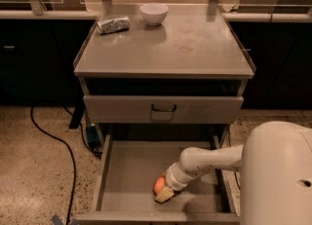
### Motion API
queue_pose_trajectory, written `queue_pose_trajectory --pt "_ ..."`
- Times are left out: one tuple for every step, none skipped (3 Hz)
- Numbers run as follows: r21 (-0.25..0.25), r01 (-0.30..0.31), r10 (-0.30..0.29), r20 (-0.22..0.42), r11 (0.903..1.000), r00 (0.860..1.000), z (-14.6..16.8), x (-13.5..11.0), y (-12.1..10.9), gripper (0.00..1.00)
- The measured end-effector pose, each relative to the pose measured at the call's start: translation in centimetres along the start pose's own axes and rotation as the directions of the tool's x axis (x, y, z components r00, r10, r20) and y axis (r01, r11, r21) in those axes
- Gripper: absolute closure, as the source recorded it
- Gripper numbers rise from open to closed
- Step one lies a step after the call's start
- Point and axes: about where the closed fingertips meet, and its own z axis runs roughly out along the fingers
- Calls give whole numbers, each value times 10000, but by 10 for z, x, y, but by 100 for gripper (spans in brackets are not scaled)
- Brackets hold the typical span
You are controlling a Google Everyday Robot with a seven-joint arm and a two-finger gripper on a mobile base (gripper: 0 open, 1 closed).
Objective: Place orange into middle drawer
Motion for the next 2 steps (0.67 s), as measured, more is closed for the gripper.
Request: queue_pose_trajectory --pt "-1 0 0 0 10000 10000 0 0 0 0" --pt "-2 0 0 0 10000 10000 0 0 0 0"
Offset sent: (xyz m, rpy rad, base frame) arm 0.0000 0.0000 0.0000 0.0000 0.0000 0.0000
